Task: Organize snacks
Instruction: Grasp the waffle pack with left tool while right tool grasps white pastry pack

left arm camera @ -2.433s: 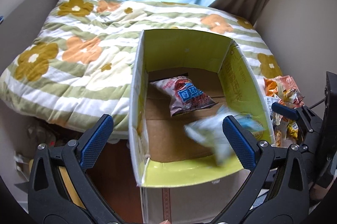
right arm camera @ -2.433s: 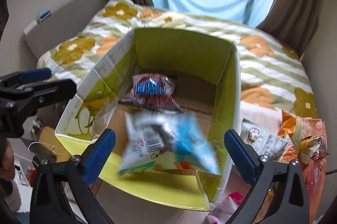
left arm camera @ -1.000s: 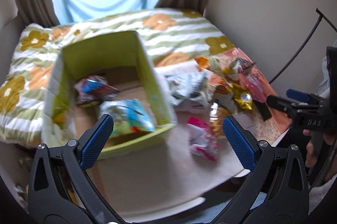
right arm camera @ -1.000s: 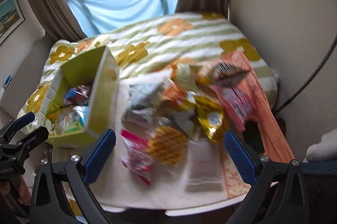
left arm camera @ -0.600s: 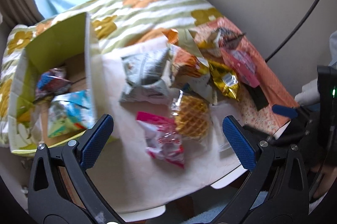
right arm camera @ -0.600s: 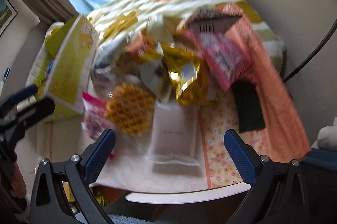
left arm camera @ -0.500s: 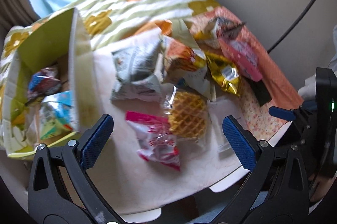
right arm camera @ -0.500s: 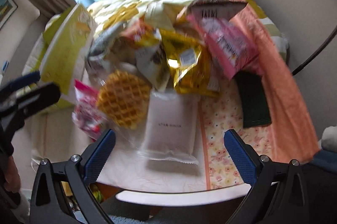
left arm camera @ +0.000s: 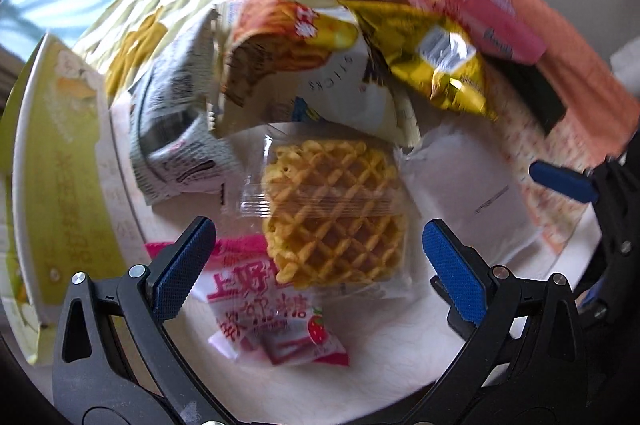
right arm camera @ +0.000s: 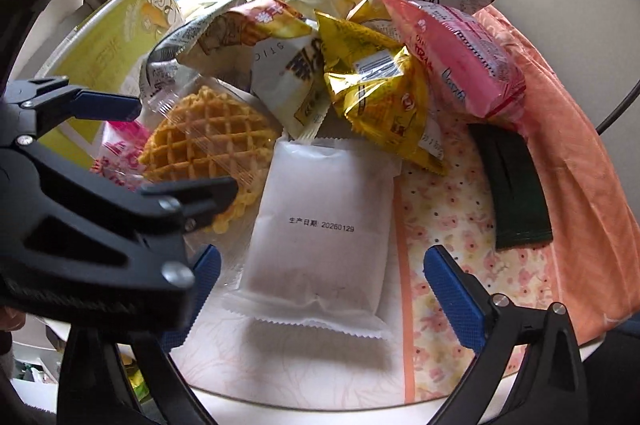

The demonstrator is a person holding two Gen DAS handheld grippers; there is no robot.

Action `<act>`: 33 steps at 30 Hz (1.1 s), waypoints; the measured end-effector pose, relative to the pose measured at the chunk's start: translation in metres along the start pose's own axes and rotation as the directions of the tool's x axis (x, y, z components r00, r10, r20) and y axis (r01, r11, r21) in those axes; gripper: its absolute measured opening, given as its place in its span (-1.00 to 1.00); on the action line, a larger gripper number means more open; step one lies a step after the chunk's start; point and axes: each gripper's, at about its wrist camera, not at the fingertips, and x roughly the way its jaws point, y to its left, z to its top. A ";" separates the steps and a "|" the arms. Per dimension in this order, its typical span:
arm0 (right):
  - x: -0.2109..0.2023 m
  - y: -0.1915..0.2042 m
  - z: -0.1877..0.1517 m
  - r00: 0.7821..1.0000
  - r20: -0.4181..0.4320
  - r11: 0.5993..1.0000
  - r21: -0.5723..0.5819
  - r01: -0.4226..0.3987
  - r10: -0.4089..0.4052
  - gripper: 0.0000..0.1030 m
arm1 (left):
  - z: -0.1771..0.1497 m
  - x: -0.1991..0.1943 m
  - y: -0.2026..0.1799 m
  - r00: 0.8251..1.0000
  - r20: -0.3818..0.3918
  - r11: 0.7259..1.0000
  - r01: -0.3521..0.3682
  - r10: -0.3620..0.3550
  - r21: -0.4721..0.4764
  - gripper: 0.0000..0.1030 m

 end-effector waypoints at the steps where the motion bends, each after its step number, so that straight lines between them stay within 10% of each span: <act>1: 0.002 0.000 -0.001 1.000 -0.003 1.000 -0.006 0.001 -0.001 0.83 | 0.001 0.004 -0.003 1.000 -0.006 1.000 -0.007 0.007 0.015 0.99; 17: 0.013 0.007 -0.001 1.000 -0.007 0.998 -0.060 0.002 -0.002 0.67 | 0.014 0.046 0.000 0.994 -0.074 0.997 0.077 -0.077 0.000 0.97; 22: 0.023 0.009 0.012 1.000 -0.018 0.998 -0.064 0.004 -0.006 0.67 | 0.012 0.040 0.006 0.988 -0.051 0.989 0.147 -0.148 -0.012 0.33; 33: 0.032 0.013 0.027 0.999 -0.031 0.997 -0.074 0.020 -0.023 0.44 | 0.006 0.026 0.025 0.985 -0.036 0.984 0.164 -0.167 -0.070 -0.04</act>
